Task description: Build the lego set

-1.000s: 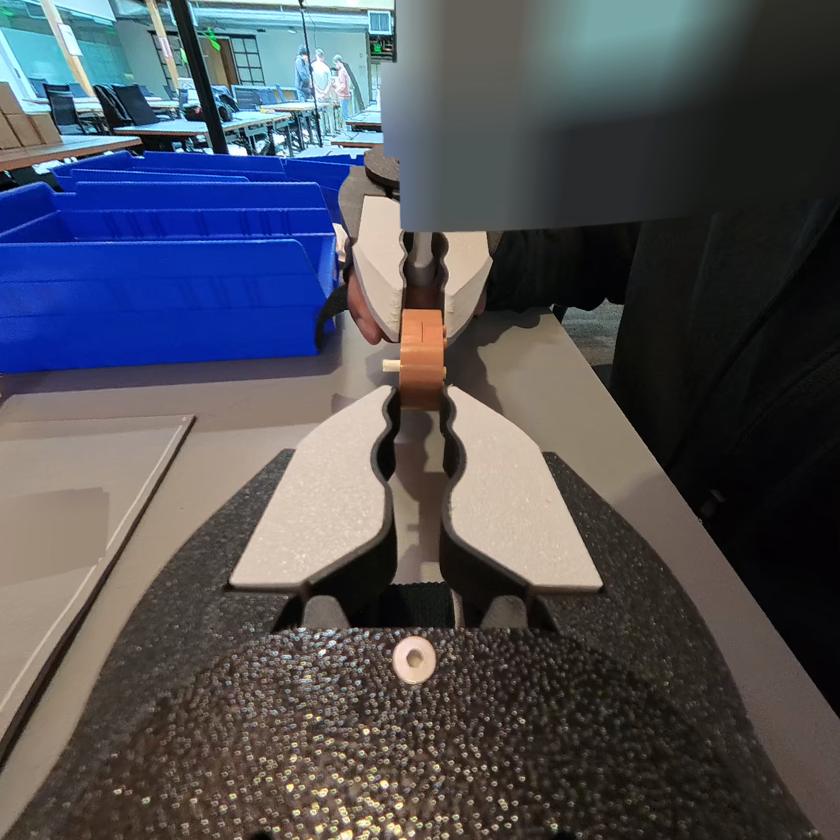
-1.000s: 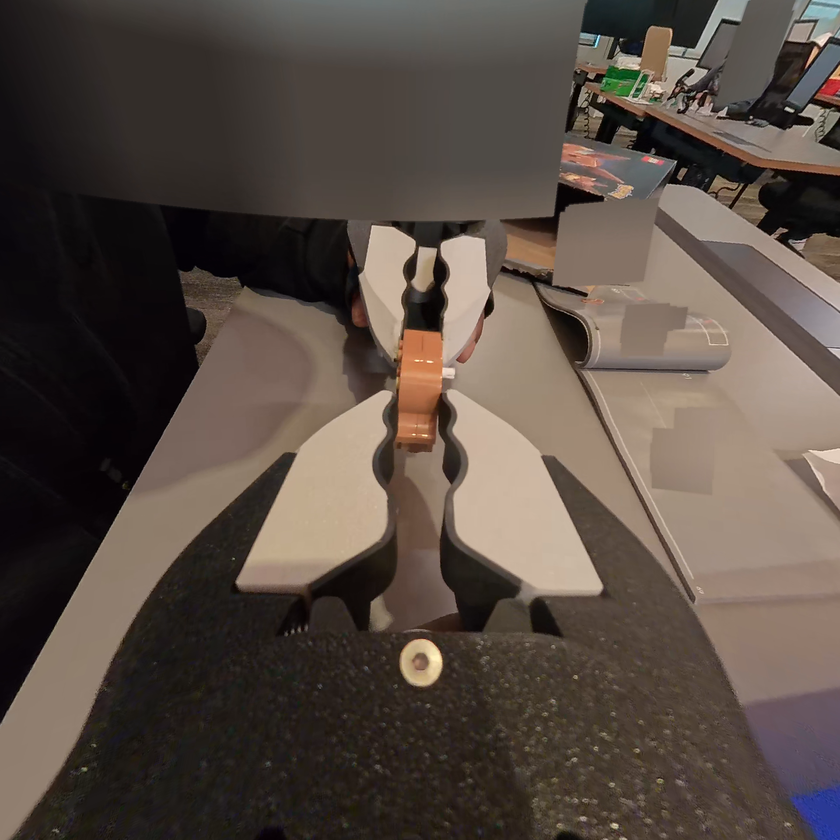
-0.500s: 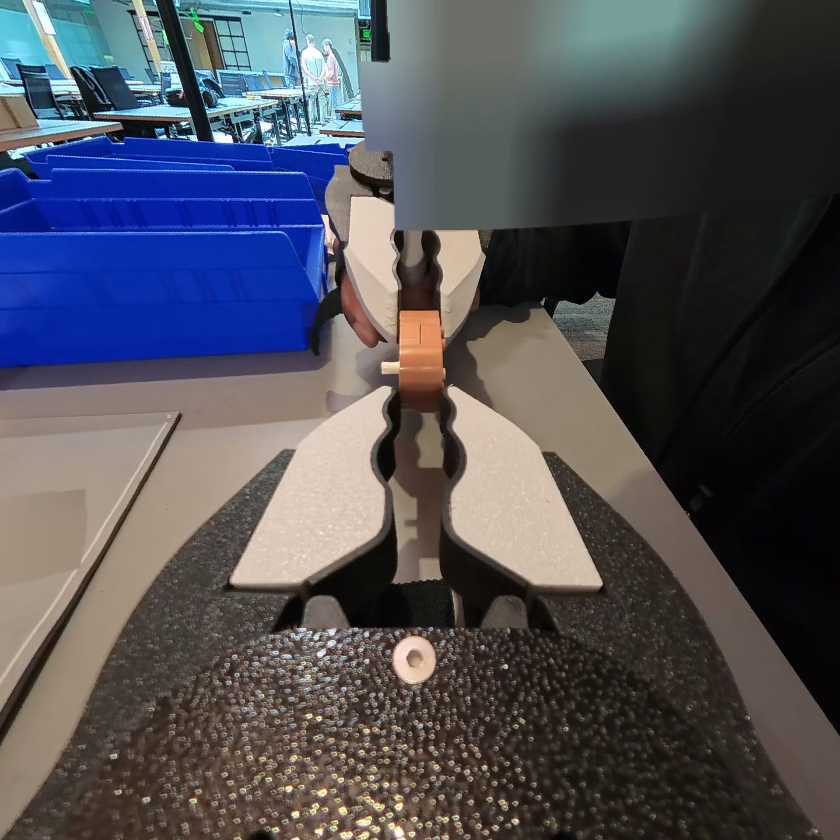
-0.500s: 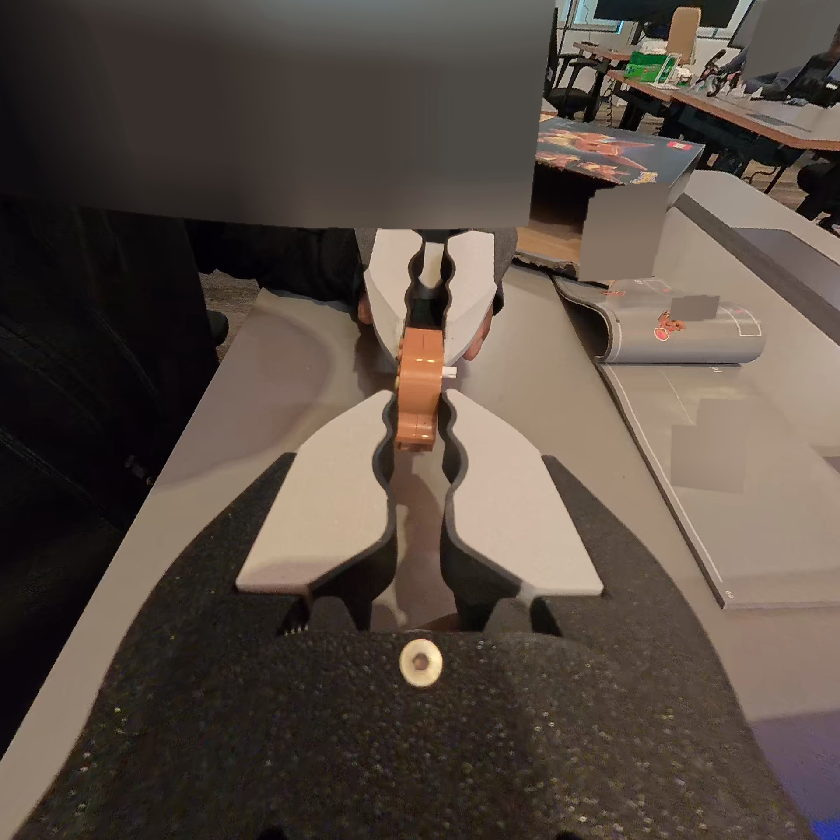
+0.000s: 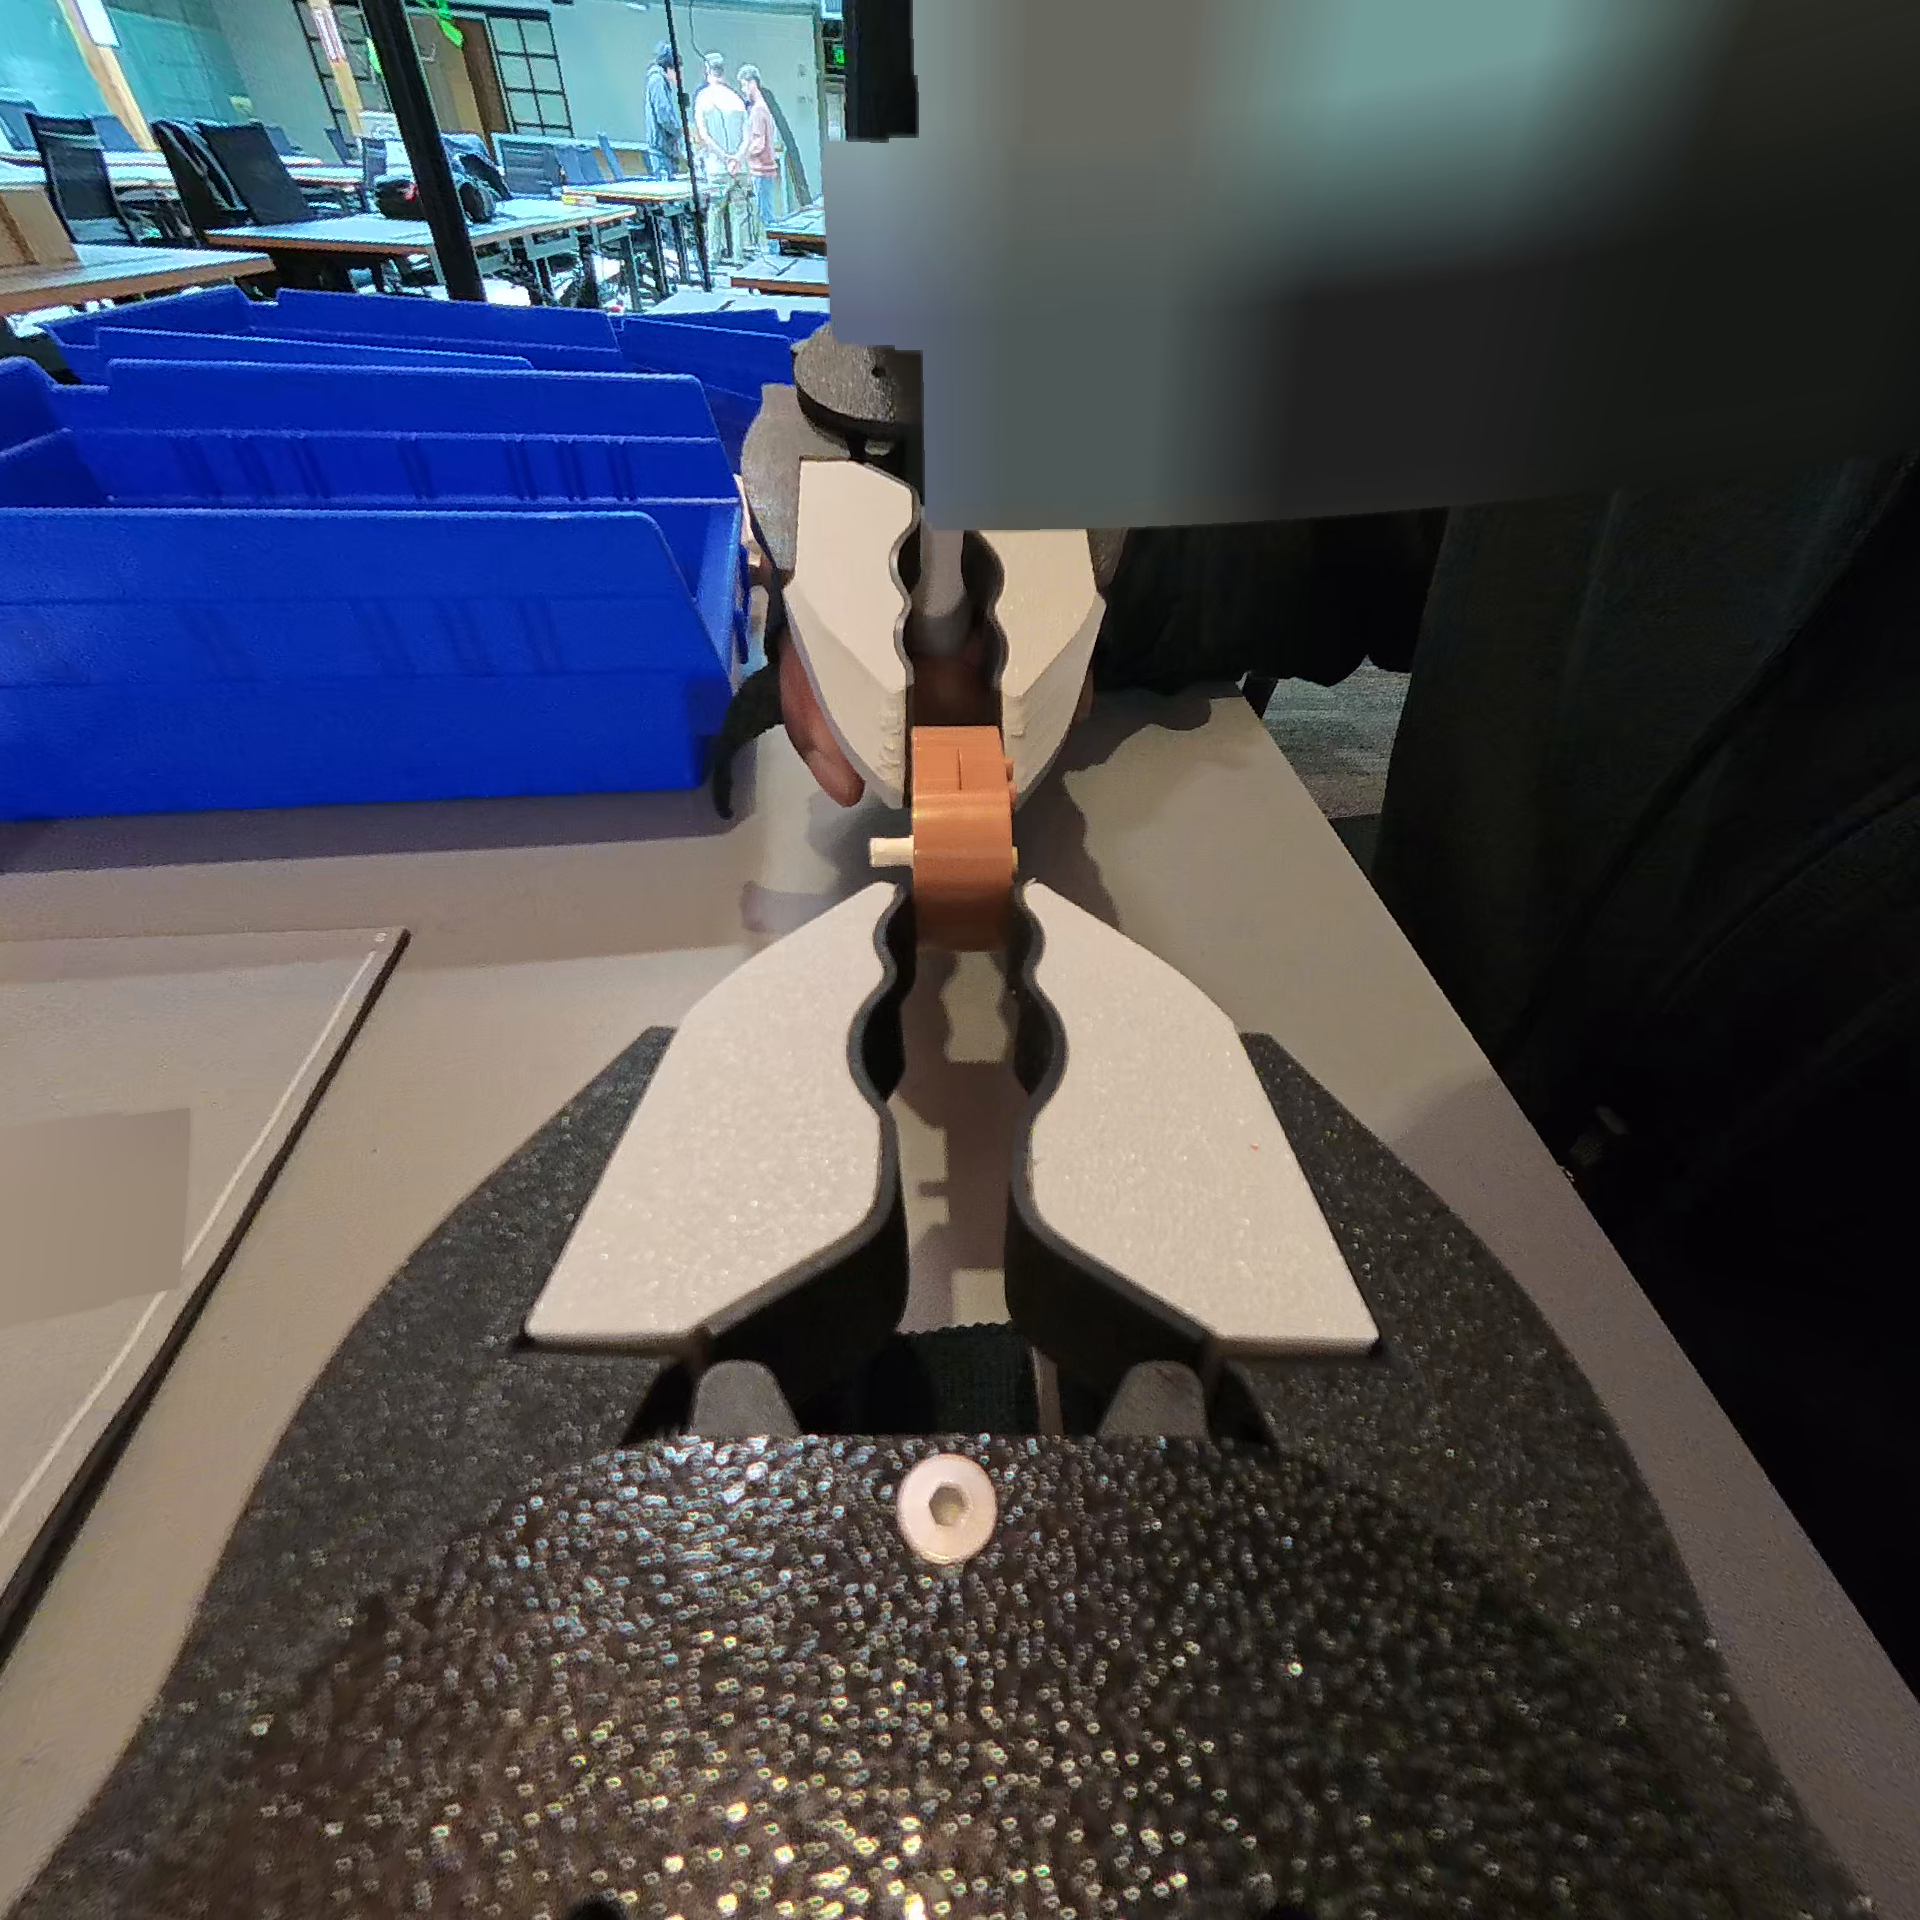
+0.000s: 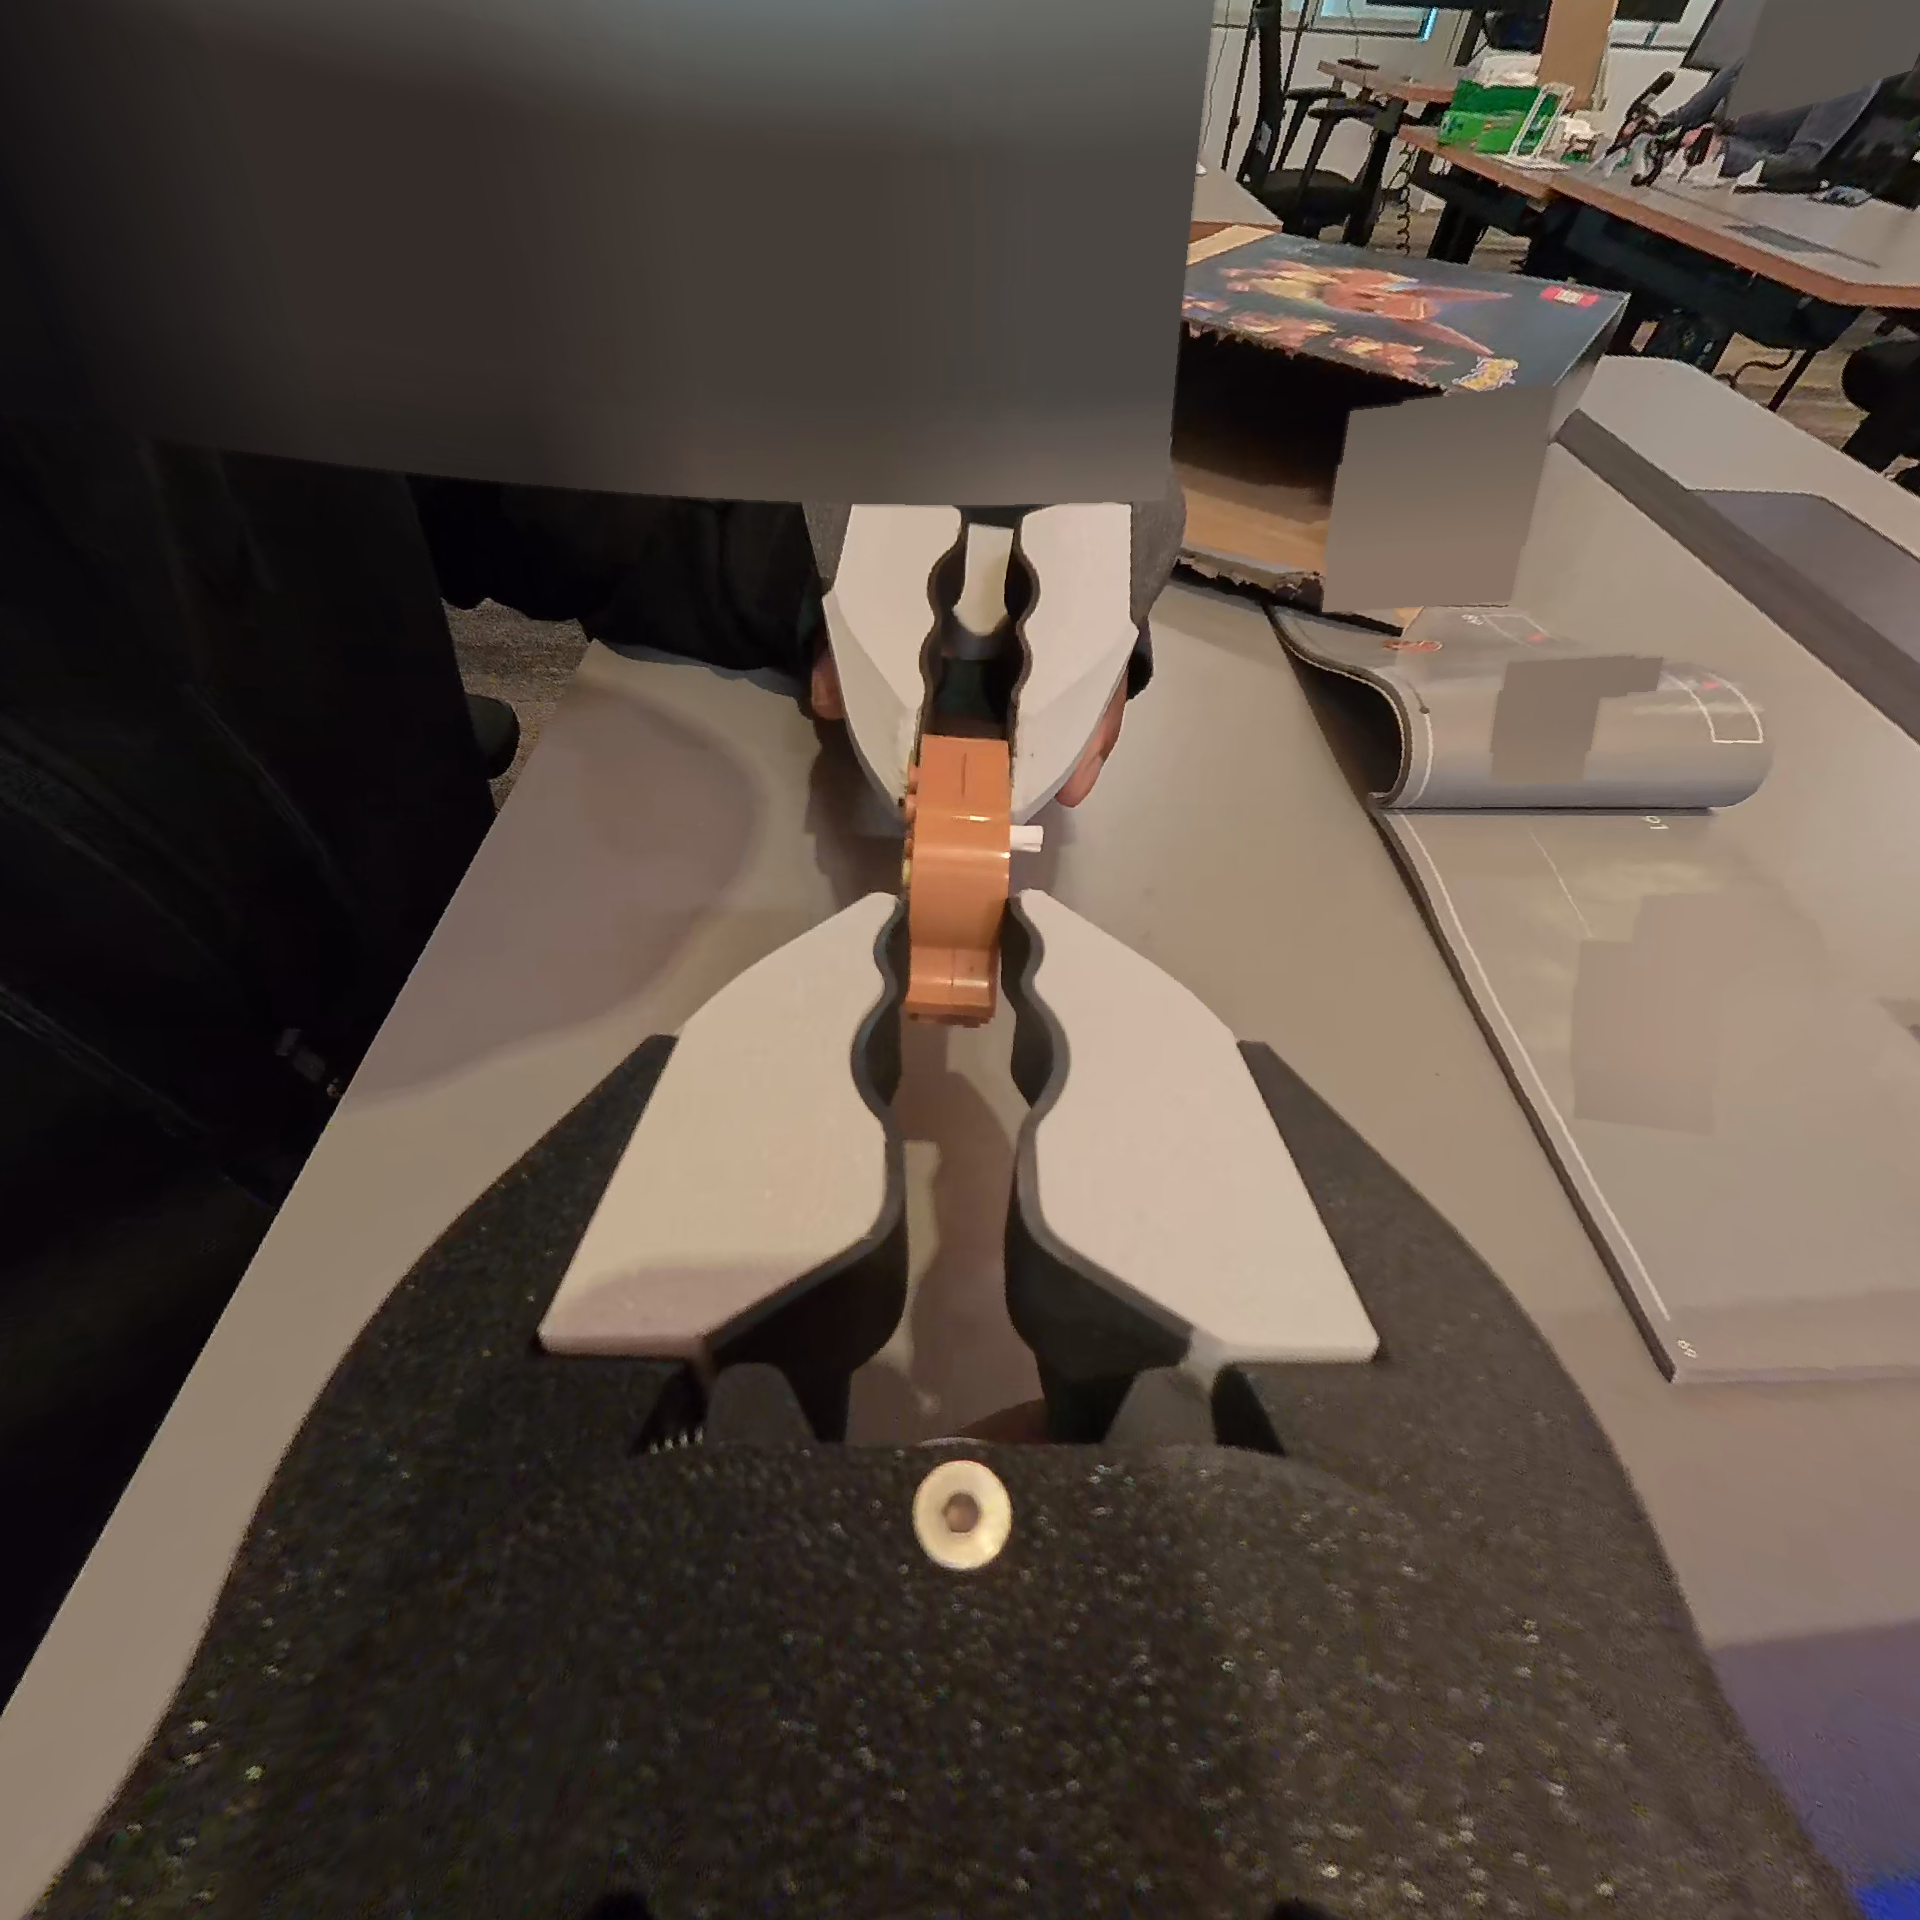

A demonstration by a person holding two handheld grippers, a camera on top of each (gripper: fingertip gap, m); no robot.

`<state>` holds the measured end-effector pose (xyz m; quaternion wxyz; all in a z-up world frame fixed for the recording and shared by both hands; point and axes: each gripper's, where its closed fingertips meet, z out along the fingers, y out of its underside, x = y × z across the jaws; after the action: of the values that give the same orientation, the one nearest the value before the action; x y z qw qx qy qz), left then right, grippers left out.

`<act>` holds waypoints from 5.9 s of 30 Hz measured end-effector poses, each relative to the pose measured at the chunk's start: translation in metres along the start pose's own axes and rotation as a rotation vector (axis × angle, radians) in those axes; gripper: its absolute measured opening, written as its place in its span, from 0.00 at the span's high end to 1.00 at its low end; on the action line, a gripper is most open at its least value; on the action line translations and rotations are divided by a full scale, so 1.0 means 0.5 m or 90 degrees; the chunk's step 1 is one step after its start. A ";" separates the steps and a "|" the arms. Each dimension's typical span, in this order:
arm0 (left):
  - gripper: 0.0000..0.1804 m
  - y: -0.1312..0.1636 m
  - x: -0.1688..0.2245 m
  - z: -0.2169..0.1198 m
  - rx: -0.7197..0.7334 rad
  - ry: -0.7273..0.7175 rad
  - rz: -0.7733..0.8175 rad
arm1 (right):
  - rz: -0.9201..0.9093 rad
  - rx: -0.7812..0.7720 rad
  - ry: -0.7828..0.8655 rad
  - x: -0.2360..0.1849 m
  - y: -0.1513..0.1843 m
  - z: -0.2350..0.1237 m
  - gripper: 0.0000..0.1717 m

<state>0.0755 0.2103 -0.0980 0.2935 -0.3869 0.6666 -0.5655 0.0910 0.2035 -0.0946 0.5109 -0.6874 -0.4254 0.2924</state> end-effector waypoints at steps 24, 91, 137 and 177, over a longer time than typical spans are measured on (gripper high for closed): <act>0.91 -0.007 0.010 -0.008 -0.033 -0.169 0.466 | -0.317 -0.018 0.149 0.004 0.008 0.009 0.89; 0.91 0.008 -0.106 -0.033 -0.272 -0.529 0.722 | 0.059 -0.021 0.263 0.095 0.021 0.033 0.71; 0.91 0.025 -0.104 -0.008 -0.338 -0.550 0.772 | -0.001 -0.049 0.374 0.107 0.026 0.039 0.74; 0.91 0.014 -0.115 -0.060 0.038 -0.067 -0.248 | 0.230 0.012 0.167 0.110 0.035 0.048 0.73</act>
<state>0.0798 0.2753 -0.1021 0.2244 -0.5290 0.5455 -0.6101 0.1016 0.2607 -0.1169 0.5077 -0.7795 -0.2225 0.2917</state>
